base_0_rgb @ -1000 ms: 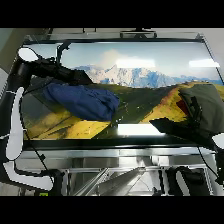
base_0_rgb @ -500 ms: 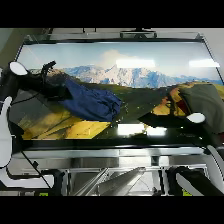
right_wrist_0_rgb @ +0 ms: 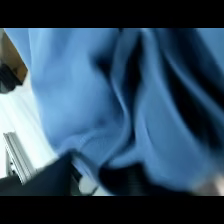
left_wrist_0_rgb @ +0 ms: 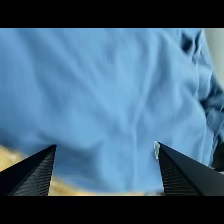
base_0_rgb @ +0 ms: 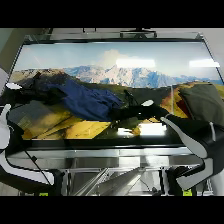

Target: Fold the shirts.

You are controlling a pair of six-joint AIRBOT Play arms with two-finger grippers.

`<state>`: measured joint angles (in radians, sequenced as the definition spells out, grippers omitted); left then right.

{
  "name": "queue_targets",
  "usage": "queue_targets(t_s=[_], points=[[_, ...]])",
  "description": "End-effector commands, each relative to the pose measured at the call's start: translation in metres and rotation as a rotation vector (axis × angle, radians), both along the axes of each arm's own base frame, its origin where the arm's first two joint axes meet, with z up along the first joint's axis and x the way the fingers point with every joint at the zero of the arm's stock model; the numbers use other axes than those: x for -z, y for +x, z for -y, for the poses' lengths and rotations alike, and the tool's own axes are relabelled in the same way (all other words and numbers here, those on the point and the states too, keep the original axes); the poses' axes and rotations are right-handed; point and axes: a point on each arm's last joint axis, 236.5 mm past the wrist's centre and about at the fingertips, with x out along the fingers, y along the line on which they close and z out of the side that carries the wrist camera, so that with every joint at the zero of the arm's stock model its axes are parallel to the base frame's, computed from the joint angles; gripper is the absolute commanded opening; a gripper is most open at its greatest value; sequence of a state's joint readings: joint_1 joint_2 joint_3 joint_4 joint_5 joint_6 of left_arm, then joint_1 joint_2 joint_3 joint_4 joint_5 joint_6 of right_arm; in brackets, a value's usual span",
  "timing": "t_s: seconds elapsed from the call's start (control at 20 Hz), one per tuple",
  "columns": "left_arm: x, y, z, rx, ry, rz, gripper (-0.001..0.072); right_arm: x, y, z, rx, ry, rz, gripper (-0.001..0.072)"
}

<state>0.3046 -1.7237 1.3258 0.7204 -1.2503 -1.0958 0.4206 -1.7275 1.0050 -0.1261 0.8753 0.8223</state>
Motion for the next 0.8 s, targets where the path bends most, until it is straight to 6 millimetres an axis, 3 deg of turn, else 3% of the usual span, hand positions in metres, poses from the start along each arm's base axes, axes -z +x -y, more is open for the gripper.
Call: queue_targets(t_s=[0.0, 0.05, 0.1, 0.15, 0.35, 0.5, 0.6, 0.75], points=[[0.019, 0.022, 0.01, 0.012, -0.064, -0.015, 0.0648, -0.002, 0.017, -0.032, -0.026, 0.042, 0.006, 0.018], [0.023, 0.023, 0.011, 0.027, -0.073, -0.027, 0.0389, -0.008, 0.022, -0.032, -0.026, 0.046, 0.021, 0.0088], [0.026, 0.022, 0.013, 0.045, -0.087, -0.043, 0.008, -0.01, 0.025, -0.031, -0.023, 0.048, 0.029, 0.0033], [0.029, 0.02, 0.015, 0.058, -0.099, -0.058, -0.0004, -0.012, 0.027, -0.029, -0.019, 0.05, 0.031, 0.0014], [0.028, 0.019, 0.011, 0.047, -0.115, -0.078, -0.0006, -0.018, 0.031, -0.023, -0.016, 0.061, 0.041, 0.0012], [-0.006, 0.019, 0.014, 0.079, -0.108, -0.005, -0.0004, -0.055, 0.04, -0.014, -0.019, 0.094, 0.128, 0.0012], [-0.058, 0.02, 0.029, 0.118, -0.127, 0.113, -0.0004, -0.099, 0.05, -0.001, -0.003, 0.109, 0.226, 0.0011], [-0.177, 0.006, 0.072, 0.195, -0.222, 0.373, -0.0004, -0.194, 0.053, 0.023, 0.022, 0.148, 0.445, 0.0011]])
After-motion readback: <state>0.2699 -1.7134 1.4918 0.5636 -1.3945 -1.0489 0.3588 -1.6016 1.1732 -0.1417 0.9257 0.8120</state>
